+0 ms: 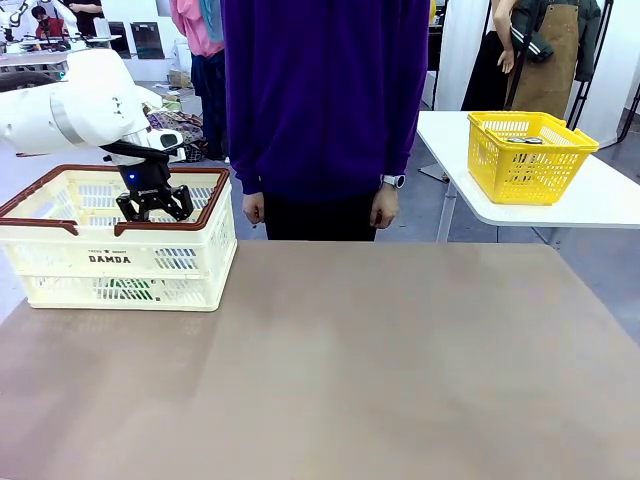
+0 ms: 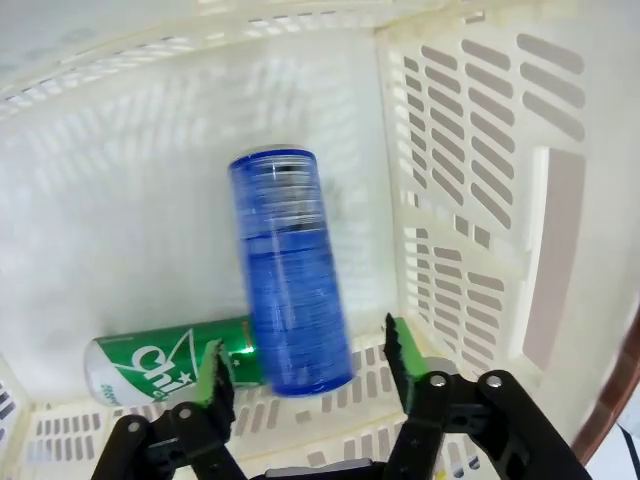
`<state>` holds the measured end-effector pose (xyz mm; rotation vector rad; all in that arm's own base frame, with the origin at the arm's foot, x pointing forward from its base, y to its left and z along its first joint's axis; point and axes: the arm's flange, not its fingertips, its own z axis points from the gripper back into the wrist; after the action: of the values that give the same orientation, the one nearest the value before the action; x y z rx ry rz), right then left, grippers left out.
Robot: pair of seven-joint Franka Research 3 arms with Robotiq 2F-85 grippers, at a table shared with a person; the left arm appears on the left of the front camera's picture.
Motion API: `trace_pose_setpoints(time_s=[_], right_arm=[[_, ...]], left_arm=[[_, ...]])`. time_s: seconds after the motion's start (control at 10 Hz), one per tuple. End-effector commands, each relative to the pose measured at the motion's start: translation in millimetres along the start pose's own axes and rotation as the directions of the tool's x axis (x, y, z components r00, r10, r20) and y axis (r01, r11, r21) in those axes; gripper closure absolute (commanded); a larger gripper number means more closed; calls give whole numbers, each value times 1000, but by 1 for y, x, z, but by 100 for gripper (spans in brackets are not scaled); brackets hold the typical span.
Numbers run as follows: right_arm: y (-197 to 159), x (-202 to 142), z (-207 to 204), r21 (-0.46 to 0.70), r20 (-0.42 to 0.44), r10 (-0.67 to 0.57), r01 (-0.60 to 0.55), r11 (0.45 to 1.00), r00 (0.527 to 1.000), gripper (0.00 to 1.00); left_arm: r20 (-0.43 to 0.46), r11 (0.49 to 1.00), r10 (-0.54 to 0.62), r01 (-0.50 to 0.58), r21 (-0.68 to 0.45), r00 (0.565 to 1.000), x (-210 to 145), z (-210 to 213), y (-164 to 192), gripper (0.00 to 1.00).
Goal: Place the drinks into the Shopping basket.
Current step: Pick up one drink and place it into the Shopping basket.
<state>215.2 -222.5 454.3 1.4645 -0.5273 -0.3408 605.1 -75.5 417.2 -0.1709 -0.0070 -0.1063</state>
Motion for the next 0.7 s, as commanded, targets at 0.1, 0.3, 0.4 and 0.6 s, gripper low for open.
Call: trace_pose_setpoints(time_s=[0.1, 0.3, 0.4, 0.6], right_arm=[[5, 2, 0, 21, 9, -2, 2, 1000, 1000, 0], [5, 2, 0, 21, 9, -2, 2, 1000, 1000, 0], [5, 2, 0, 21, 9, -2, 2, 1000, 1000, 0], [5, 2, 0, 21, 9, -2, 2, 1000, 1000, 0]], left_arm=[[-7, 1000, 20, -20, 11, 1000, 6, 6, 1, 0], [7, 1000, 15, -15, 6, 1000, 5, 12, 0, 0], [13, 1000, 13, -13, 5, 1000, 4, 15, 0, 0], [58, 1000, 12, -10, -23, 998, -13, 41, 2, 0]])
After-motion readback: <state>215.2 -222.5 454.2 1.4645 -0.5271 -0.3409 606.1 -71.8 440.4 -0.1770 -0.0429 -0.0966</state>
